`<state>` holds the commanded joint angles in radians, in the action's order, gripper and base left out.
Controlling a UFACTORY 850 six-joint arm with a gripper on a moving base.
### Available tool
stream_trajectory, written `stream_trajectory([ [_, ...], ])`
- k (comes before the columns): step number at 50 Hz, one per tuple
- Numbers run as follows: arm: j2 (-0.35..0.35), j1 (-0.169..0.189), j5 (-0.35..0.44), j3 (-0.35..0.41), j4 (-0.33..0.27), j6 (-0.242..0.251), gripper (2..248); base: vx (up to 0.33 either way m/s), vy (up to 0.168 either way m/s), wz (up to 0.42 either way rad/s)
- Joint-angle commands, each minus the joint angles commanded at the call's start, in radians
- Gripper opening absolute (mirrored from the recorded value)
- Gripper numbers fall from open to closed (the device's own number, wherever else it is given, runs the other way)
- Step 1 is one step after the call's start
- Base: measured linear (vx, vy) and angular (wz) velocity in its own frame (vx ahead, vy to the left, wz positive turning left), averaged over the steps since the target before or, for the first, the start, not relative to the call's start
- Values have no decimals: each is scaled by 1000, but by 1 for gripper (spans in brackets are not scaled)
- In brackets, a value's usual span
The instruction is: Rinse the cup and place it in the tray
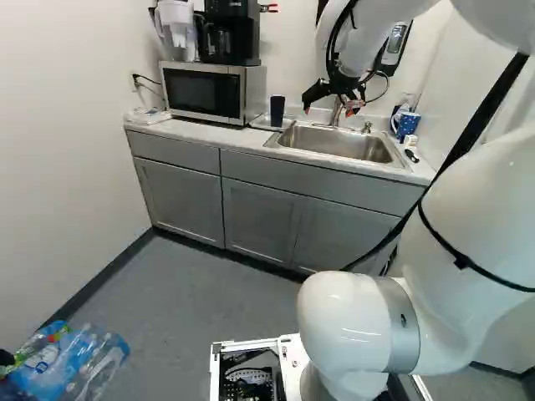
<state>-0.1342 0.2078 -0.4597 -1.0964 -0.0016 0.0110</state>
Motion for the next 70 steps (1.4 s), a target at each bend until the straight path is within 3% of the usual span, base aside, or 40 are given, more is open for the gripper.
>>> stream_trajectory([
  [70,0,0,0,0,0,0,247,-75,123,-7],
])
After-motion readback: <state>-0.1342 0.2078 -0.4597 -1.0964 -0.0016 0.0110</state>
